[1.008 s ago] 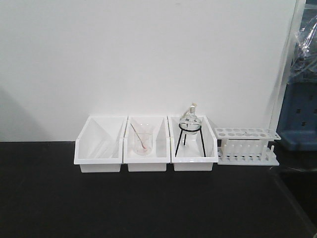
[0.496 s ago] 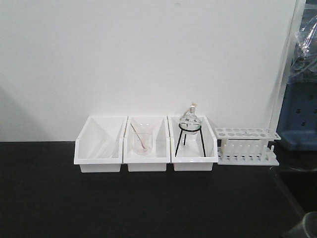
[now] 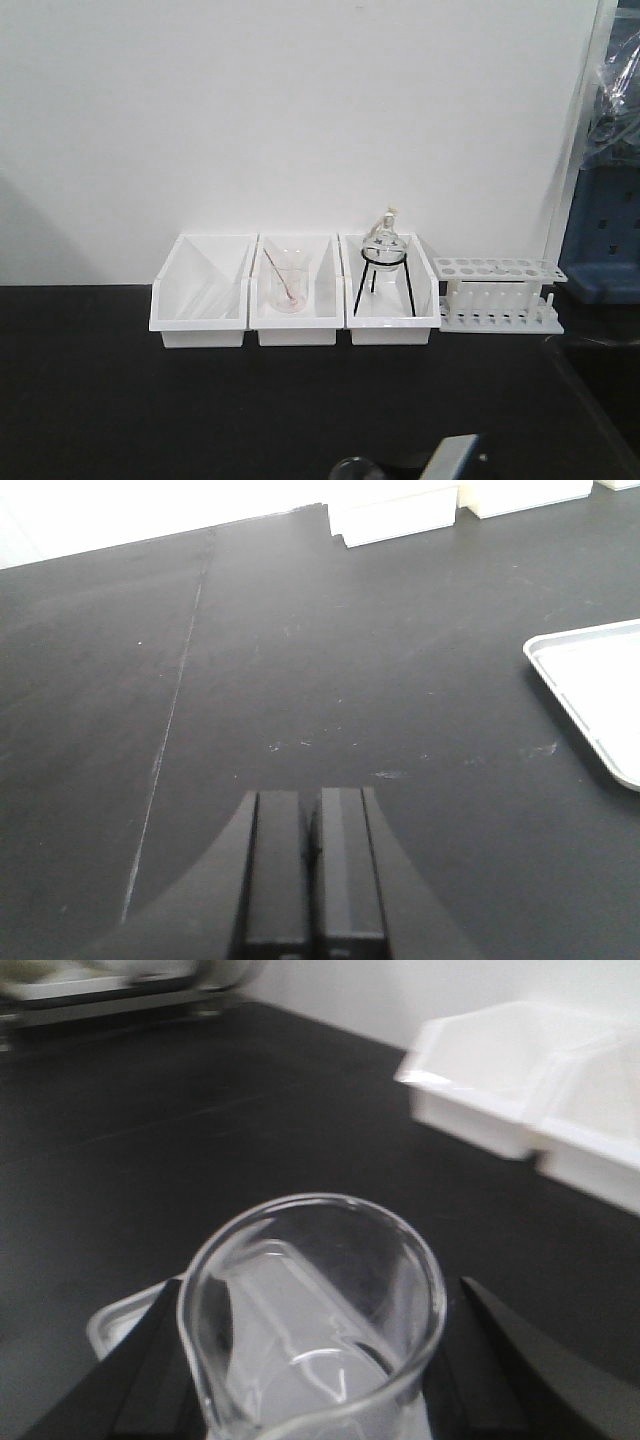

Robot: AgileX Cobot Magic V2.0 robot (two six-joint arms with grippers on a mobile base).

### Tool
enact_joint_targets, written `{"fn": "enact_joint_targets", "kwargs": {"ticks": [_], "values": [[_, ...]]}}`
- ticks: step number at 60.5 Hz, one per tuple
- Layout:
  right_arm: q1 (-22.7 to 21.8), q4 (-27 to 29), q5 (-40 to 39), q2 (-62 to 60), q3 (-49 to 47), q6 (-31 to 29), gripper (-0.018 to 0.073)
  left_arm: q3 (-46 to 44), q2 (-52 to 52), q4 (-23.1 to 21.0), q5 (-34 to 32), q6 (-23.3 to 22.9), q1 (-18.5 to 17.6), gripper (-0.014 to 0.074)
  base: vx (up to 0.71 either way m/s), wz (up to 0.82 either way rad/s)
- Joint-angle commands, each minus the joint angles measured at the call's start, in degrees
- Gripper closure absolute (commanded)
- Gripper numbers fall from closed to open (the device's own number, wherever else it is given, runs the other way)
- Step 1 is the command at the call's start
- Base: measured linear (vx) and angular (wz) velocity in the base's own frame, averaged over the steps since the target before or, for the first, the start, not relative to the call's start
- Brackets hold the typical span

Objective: Move beaker to silver tray on left bench
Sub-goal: 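Lower the held beaker onto the silver tray with the right gripper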

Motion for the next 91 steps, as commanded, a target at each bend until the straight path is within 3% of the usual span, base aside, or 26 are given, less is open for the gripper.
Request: {"fn": "enact_joint_targets", "kwargs": {"ticks": [1, 10, 25, 45, 54, 64, 83, 91], "values": [[0.09, -3.20, -13.54, 7.99, -6.05, -0.08, 0.0571, 1.14, -0.45, -0.11, -4.52, -0.11, -0.21, 0.0595, 0.00, 0.00], [2.29, -3.67, -14.61, 16.94, -12.69, -0.14, 0.0571, 1.14, -0.45, -0.11, -4.52, -0.11, -0.21, 0.0595, 0.00, 0.00], [6.69, -3.29, -3.35, 21.08, -18.54, -0.14, 0.0570, 1.14, -0.45, -0.11, -4.52, -0.11, -0.21, 0.0595, 0.00, 0.00], [6.98, 3.52, -0.42, 23.32, -18.65, -0.19, 0.0557, 1.14, -0.45, -0.11, -4.52, -0.11, -0.21, 0.0595, 0.00, 0.00], [6.98, 4.60, -0.60, 23.32, -18.65, -0.19, 0.0505, 1.14, -0.45, -0.11, -4.52, -0.11, -0.21, 0.0595, 0.00, 0.00], [6.98, 4.60, -0.60, 23.32, -18.65, -0.19, 0.0361, 1.14, -0.45, -0.11, -4.52, -0.11, -0.21, 0.0595, 0.00, 0.00], [6.98, 4.60, -0.50, 23.24, -18.65, 0.06, -0.0072, 1.14, -0.45, -0.11, -4.52, -0.11, -0.21, 0.0595, 0.00, 0.00], [6.98, 5.94, -0.49, 22.05, -18.65, 0.06, -0.0130, 1.14, -0.45, -0.11, -4.52, -0.11, -0.21, 0.0595, 0.00, 0.00]]}}
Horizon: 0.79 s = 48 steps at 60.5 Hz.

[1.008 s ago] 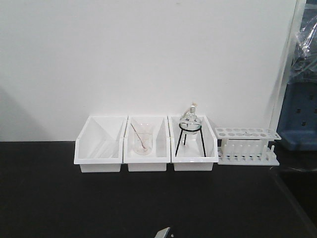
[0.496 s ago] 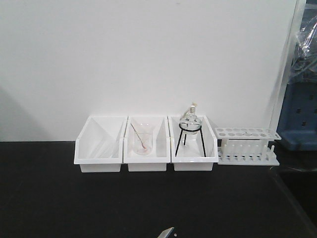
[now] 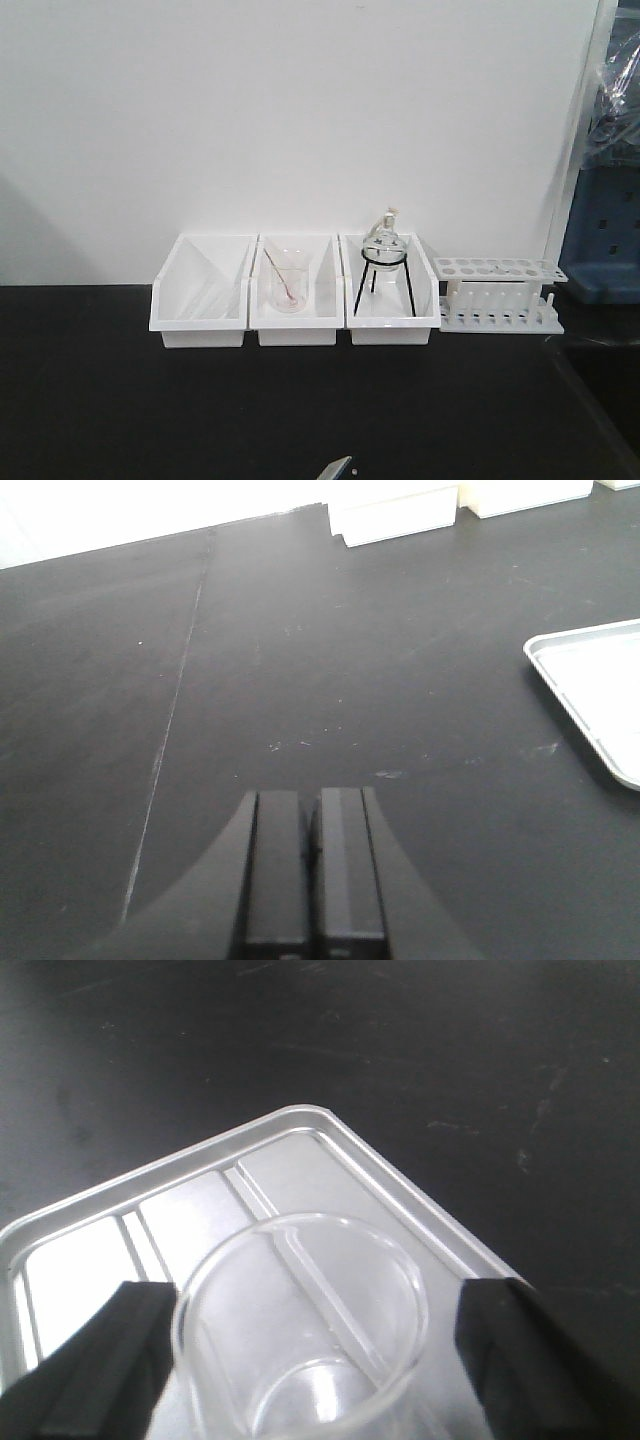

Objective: Move beaker to silver tray on left bench
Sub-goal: 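Lower the held beaker onto the silver tray with the right gripper, then open the right gripper and raise it away from the beaker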

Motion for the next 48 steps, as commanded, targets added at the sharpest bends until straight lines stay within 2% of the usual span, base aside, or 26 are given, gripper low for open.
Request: {"fn": "enact_joint_targets", "kwargs": {"ticks": [1, 13, 22, 25, 31, 39, 48], "values": [[-0.03, 2.25, -4.58, -4.23, -1.17, 0.02, -0.0131, 1.14, -0.45, -0.11, -4.52, -0.11, -0.21, 0.0595, 0.00, 0.00], [-0.03, 4.15, -2.64, -12.10, -1.17, 0.02, -0.0098, 1.14, -0.45, -0.11, -4.52, -0.11, -0.21, 0.0595, 0.00, 0.00], [-0.03, 4.16, 6.17, -22.58, -1.17, 3.89, -0.0008, 1.14, -0.45, -0.11, -4.52, -0.11, -0.21, 0.0595, 0.00, 0.00], [-0.03, 4.16, 11.26, -26.88, -1.17, 6.45, 0.0048, 1.14, -0.45, -0.11, -4.52, -0.11, -0.21, 0.0595, 0.00, 0.00], [-0.03, 3.73, 24.74, -36.40, -1.17, 10.60, 0.0224, 1.14, -0.45, -0.11, -4.52, -0.11, -0.21, 0.0595, 0.00, 0.00], [-0.03, 3.77, 44.42, -50.37, -1.17, 10.98, 0.0578, 1.14, -0.45, -0.11, -4.52, -0.11, -0.21, 0.0595, 0.00, 0.00], [-0.03, 3.85, 60.17, -64.42, -1.17, 10.92, 0.0574, 1.14, -0.45, -0.11, -4.52, -0.11, -0.21, 0.0595, 0.00, 0.00]]}}
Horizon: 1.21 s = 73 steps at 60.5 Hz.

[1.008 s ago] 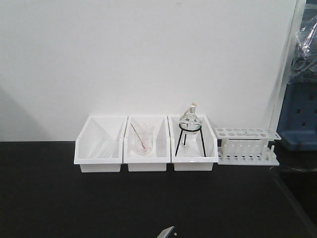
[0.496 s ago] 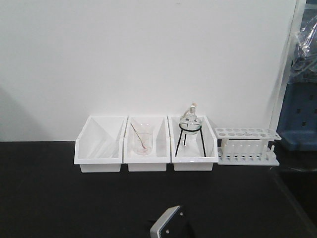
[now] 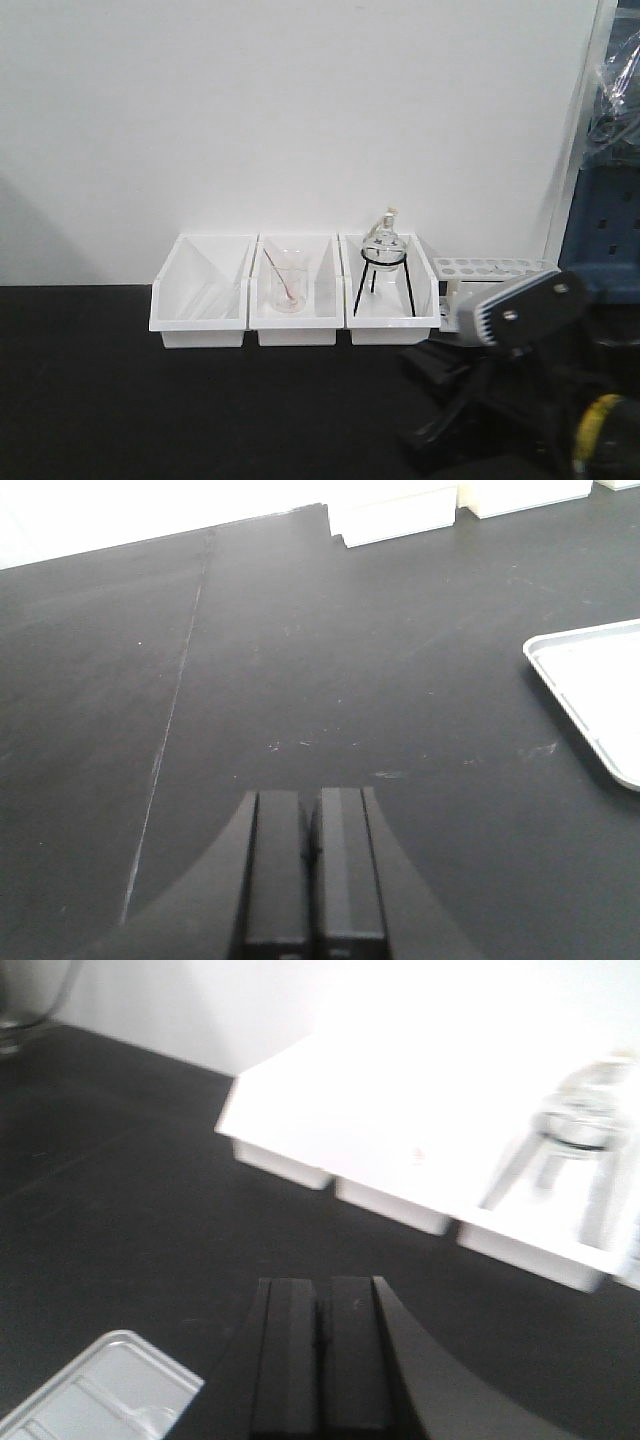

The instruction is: Move beaker to silver tray on left bench

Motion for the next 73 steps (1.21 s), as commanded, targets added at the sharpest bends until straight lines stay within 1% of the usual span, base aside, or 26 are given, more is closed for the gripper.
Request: {"fn": "enact_joint_targets", "kwargs": {"ticks": [1, 10, 21, 27, 33, 47, 53, 57, 60, 65, 70, 73], "values": [[-0.03, 0.15, 7.83, -8.60, -1.52, 0.02, 0.0574, 1.14, -0.45, -0.11, -4.52, -0.11, -0.21, 0.0595, 0.00, 0.00], [-0.03, 0.09, 20.78, -17.79, -1.52, -1.85, 0.0573, 1.14, -0.45, -0.11, -4.52, -0.11, -0.21, 0.0595, 0.00, 0.00], [-0.03, 0.15, 33.84, -25.40, -1.52, -1.76, 0.0573, 1.14, -0.45, -0.11, -4.52, -0.11, -0.21, 0.0595, 0.00, 0.00], [-0.03, 0.08, 39.07, -28.99, -1.52, -1.76, 0.0573, 1.14, -0.45, -0.11, -4.52, -0.11, -0.21, 0.0595, 0.00, 0.00], [-0.03, 0.08, 41.61, -31.73, -1.52, -1.76, 0.0571, 1.14, -0.45, -0.11, -4.52, -0.11, -0.21, 0.0595, 0.00, 0.00], [-0.03, 0.08, 41.82, -35.21, -1.52, -1.85, 0.0571, 1.14, -0.45, -0.11, -4.52, -0.11, -0.21, 0.0595, 0.00, 0.00], [-0.03, -2.85, 41.72, -35.21, -1.52, -3.03, 0.0571, 1.14, -0.45, -0.11, -4.52, -0.11, -0.21, 0.0595, 0.00, 0.00], [-0.03, -2.69, 40.30, -35.21, -1.44, -2.90, 0.0571, 1.14, -0.45, -0.11, -4.52, -0.11, -0.21, 0.0595, 0.00, 0.00], [-0.03, -1.75, 37.21, -35.21, -0.58, -3.01, 0.0571, 1.14, -0.45, -0.11, -4.52, -0.11, -0.21, 0.0595, 0.00, 0.00], [-0.08, 0.30, 29.47, -35.21, 2.90, -5.60, 0.0571, 1.14, -0.45, -0.11, -4.52, -0.11, -0.21, 0.0595, 0.00, 0.00], [-0.96, 4.85, 22.09, -35.57, 8.49, -9.74, 0.0571, 1.14, -0.45, -0.11, -4.52, -0.11, -0.21, 0.0595, 0.00, 0.00], [-2.19, 9.00, 17.55, -35.91, 12.22, -11.43, 0.0571, 1.14, -0.45, -0.11, -4.52, -0.11, -0.21, 0.0595, 0.00, 0.00]]}}
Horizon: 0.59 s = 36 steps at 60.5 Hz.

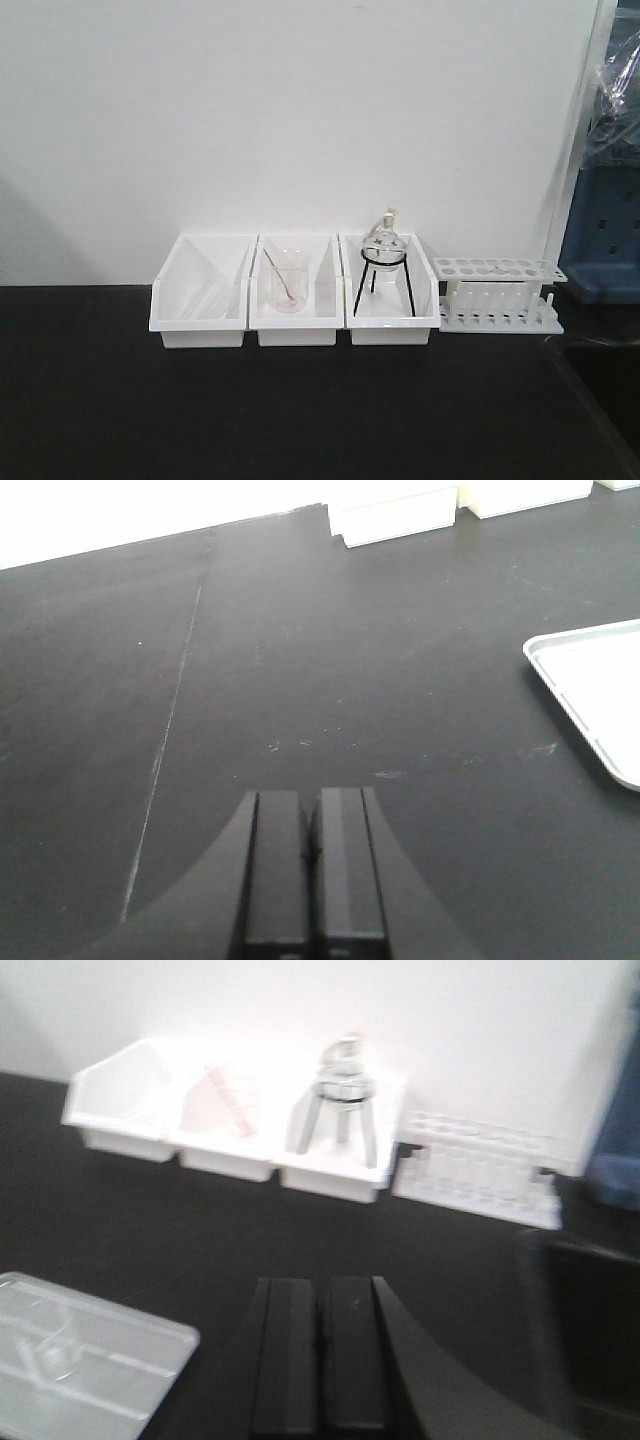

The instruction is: Move beaker to silver tray on left bench

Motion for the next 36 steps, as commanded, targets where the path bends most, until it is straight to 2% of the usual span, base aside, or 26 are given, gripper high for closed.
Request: {"fn": "enact_joint_targets", "kwargs": {"ticks": [1, 8, 12, 20, 28, 36], "values": [[-2.23, 5.95, -11.90, -0.29, 4.63, -4.15, 0.0571, 1.14, -0.45, -0.11, -4.52, -0.11, -0.21, 0.0595, 0.00, 0.00], [-8.14, 15.97, -23.56, -1.65, 14.82, -6.57, 0.0571, 1.14, -0.45, -0.11, -4.52, -0.11, -0.21, 0.0595, 0.00, 0.00], [-12.57, 19.31, -30.04, -2.79, 20.83, -6.82, 0.0571, 1.14, -0.45, -0.11, -4.52, -0.11, -0.21, 0.0595, 0.00, 0.00], [-20.59, 20.23, -39.35, -7.52, 30.63, -6.82, 0.0571, 1.14, -0.45, -0.11, -4.52, -0.11, -0.21, 0.0595, 0.00, 0.00], [-27.15, 20.65, -44.02, -14.05, 37.74, -6.82, 0.0571, 1.14, -0.45, -0.11, -4.52, -0.11, -0.21, 0.0595, 0.00, 0.00], [-29.85, 19.82, -39.42, -20.17, 37.83, -9.08, 0.0571, 1.14, -0.45, -0.11, -4.52, -0.11, -0.21, 0.0595, 0.00, 0.00]]}}
